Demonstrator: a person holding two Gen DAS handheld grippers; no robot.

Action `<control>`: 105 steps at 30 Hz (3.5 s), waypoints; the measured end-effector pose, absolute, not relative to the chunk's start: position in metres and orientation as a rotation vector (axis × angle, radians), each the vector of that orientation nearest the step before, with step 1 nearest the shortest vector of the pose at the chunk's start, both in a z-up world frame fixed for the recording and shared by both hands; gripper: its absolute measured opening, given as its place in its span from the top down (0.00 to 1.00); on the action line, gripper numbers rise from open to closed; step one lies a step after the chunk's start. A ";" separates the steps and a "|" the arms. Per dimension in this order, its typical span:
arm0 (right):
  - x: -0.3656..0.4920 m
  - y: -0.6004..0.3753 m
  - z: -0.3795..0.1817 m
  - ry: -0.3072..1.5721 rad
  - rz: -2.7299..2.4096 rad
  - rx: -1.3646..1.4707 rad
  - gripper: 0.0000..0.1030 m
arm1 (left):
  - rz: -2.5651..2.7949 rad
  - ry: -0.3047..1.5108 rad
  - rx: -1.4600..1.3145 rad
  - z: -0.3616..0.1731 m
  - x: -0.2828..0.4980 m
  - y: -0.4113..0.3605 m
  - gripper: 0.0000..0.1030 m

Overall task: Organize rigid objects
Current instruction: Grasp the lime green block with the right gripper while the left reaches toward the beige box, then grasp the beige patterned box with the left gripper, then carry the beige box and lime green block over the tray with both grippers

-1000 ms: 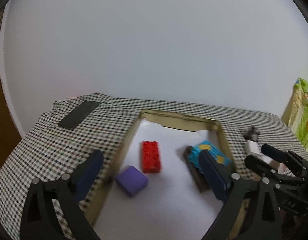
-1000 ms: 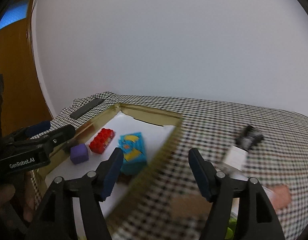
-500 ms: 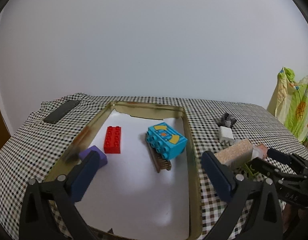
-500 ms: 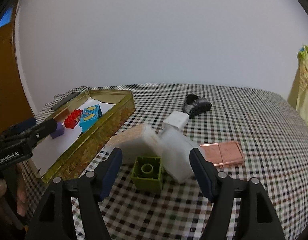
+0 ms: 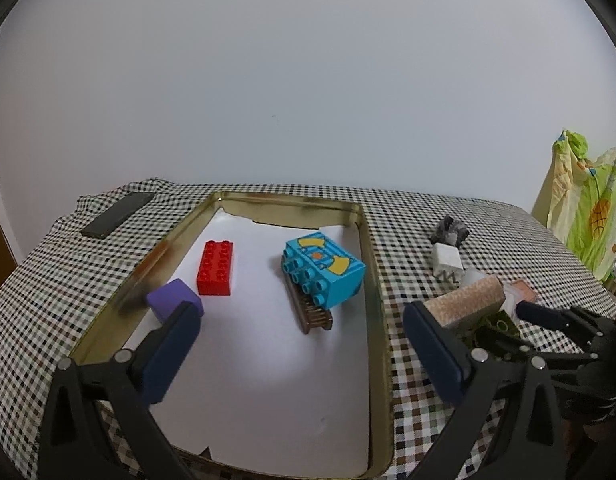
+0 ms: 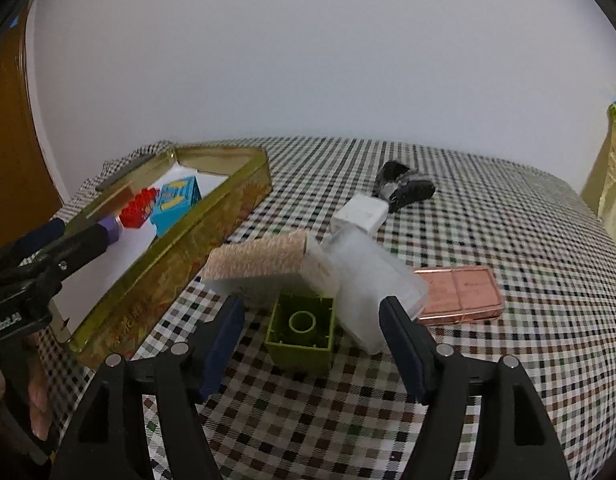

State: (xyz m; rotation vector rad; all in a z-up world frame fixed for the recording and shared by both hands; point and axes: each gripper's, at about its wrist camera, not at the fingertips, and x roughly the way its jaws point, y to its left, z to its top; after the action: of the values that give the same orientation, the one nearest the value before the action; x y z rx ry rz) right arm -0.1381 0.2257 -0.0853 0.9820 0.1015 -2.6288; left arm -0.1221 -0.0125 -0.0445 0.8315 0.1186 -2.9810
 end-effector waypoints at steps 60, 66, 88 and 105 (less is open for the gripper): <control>-0.131 0.307 -0.078 -0.146 -2.804 0.868 0.67 | -3.190 -0.123 1.207 -0.068 -0.168 0.111 0.01; -0.132 0.307 -0.079 -0.136 -2.806 0.873 0.67 | -3.196 -0.133 1.235 -0.069 -0.169 0.114 0.02; -0.125 0.301 -0.070 -0.131 -2.835 0.775 0.67 | -3.237 -0.116 0.960 -0.052 -0.147 0.107 0.22; -0.119 0.296 -0.065 -0.123 -2.873 0.655 0.67 | -3.242 -0.102 0.716 -0.040 -0.125 0.099 0.22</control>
State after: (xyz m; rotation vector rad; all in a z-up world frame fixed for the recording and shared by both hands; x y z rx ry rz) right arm -0.1194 0.2958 -0.0654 0.6554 -0.1228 -2.8735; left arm -0.1254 0.0991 -0.0403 0.7156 -0.1024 -3.2419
